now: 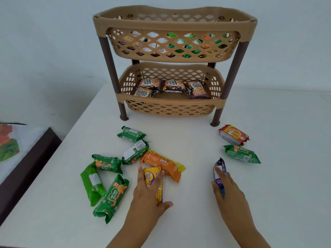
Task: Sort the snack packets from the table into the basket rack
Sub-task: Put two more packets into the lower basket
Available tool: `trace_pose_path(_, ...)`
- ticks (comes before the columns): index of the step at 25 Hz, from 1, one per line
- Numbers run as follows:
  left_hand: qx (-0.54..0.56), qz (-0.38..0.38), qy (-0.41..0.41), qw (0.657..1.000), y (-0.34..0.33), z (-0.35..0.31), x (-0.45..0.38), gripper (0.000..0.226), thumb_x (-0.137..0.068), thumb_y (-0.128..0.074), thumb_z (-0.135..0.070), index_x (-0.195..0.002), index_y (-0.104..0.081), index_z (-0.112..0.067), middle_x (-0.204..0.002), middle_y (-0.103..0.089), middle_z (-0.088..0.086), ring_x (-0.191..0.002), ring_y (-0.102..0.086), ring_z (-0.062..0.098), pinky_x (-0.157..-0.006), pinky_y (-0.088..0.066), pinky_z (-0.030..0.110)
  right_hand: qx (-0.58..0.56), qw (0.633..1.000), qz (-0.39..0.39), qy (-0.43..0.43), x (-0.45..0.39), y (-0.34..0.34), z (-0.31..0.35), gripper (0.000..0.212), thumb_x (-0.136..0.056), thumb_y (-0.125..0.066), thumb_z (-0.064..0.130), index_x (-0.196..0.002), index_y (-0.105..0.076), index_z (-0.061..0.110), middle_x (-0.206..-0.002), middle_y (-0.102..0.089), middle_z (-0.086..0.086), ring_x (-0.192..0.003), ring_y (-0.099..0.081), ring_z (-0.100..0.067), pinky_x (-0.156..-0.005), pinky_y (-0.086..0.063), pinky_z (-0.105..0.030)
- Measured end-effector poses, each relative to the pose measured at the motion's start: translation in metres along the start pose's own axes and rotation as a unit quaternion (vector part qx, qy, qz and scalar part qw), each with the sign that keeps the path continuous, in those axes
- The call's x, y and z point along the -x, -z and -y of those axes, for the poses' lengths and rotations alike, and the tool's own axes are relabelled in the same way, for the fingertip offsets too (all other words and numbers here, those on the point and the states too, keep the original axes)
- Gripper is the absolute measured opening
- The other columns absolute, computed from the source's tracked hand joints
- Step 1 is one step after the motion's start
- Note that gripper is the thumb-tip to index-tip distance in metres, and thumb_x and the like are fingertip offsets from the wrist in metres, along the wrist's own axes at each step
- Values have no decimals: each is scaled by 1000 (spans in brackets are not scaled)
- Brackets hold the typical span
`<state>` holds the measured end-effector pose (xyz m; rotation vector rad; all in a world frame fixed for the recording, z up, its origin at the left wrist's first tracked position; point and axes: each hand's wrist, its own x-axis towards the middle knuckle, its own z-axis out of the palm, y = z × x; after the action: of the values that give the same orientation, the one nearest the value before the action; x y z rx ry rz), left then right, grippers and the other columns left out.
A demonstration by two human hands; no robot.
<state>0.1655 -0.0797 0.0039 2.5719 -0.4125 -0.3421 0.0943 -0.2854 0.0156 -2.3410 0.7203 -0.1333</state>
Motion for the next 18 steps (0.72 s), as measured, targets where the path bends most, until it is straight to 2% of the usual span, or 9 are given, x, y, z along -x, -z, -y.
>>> trace_pose_path(2, -19, 26, -3, 999, 2, -3, 0, 86, -76, -69, -45, -140, -12, -49, -152, 26, 1, -140, -16, 22, -107, -33, 31, -24, 1000, 8, -12, -4, 6, 4, 45, -95, -45, 32, -138, -37, 35, -134, -53, -7, -105, -58, -21, -86, -45, -28)
trace_pose_path(4, -9, 26, -14, 1000, 5, -7, 1, 81, -78, -67, -42, -139, -15, -48, -152, 23, -2, -139, -18, 20, -107, -33, 30, -74, 996, 25, -36, -8, 10, 8, 42, -93, -48, 31, -135, -43, 32, -115, -60, -7, -88, -57, -19, -76, -45, -26)
trace_pose_path(6, 35, 14, -32, 999, 7, -9, 3, 75, -79, -67, -40, -135, -19, -52, -152, 18, -7, -139, -19, 17, -107, -35, 28, -139, 988, 45, -44, -9, 12, 14, 35, -93, -51, 28, -127, -49, 35, -114, -57, -1, -89, -56, -19, -75, -46, -27)
trace_pose_path(8, 98, -6, -55, 994, 12, -9, 5, 71, -78, -69, -35, -123, -20, -62, -151, 12, -11, -137, -22, 15, -103, -41, 28, -205, 976, 68, -40, -9, 12, 22, 29, -92, -52, 24, -113, -51, 44, -116, -54, 8, -95, -57, -15, -78, -51, -27)
trace_pose_path(11, 158, -43, -97, 982, 27, -13, 1, 72, -77, -70, -31, -113, -19, -68, -150, 8, -18, -136, -25, 13, -93, -48, 22, -290, 952, 93, -30, -14, 11, 37, 33, -91, -54, 19, -97, -52, 52, -107, -52, 17, -91, -57, -6, -63, -51, -17)
trace_pose_path(13, 181, -54, -121, 974, 39, -18, -9, 72, -78, -70, -28, -113, -22, -68, -149, 7, -20, -134, -32, 16, -91, -49, 19, -321, 942, 97, -21, -22, 11, 49, 33, -91, -55, 20, -94, -52, 52, -106, -52, 15, -91, -57, -6, -64, -52, -20)
trace_pose_path(16, 181, -63, -135, 972, 61, -29, -35, 69, -78, -70, -28, -110, -23, -67, -151, 6, -16, -136, -30, 20, -101, -45, 31, -349, 933, 91, 5, -42, 16, 73, 31, -90, -56, 23, -92, -54, 54, -106, -51, 16, -91, -57, -6, -70, -54, -23)
trace_pose_path(18, 162, -86, -137, 973, 76, -38, -58, 66, -79, -70, -31, -115, -24, -62, -153, 4, -11, -138, -24, 19, -103, -38, 25, -352, 932, 82, 24, -59, 21, 91, 28, -90, -55, 28, -93, -52, 56, -110, -47, 16, -90, -55, -5, -72, -54, -23)
